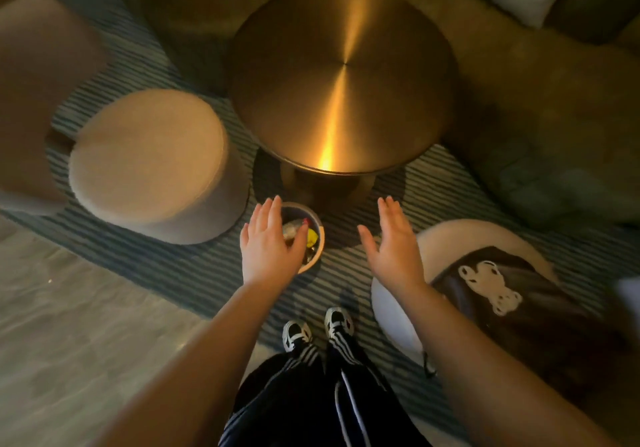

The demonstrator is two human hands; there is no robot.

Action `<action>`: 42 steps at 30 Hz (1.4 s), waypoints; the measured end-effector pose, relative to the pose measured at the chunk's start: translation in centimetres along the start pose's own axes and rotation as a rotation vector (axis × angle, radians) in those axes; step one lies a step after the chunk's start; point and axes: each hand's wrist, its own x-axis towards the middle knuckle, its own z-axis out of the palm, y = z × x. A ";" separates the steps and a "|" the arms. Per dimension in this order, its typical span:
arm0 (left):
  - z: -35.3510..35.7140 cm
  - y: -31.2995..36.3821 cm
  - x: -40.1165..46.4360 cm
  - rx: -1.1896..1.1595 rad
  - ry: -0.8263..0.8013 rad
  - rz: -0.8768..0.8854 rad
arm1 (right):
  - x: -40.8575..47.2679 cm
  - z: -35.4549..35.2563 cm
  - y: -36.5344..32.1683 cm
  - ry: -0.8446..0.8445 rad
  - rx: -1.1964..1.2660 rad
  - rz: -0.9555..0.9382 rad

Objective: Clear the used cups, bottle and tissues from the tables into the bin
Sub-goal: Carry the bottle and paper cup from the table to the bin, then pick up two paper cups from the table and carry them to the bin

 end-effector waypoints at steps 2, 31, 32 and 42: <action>0.6 2.3 -0.1 0.012 -0.041 0.072 | -1.6 -1.6 1.3 0.054 -0.007 0.055; 25.2 46.2 -41.0 0.034 -0.542 1.054 | -52.2 -24.8 39.1 0.753 0.116 0.940; 26.1 47.4 -42.3 0.037 -0.559 1.080 | -53.7 -25.3 40.3 0.768 0.123 0.952; 33.1 57.2 -49.9 0.102 -0.570 1.239 | -61.0 -29.7 50.4 0.817 0.152 1.050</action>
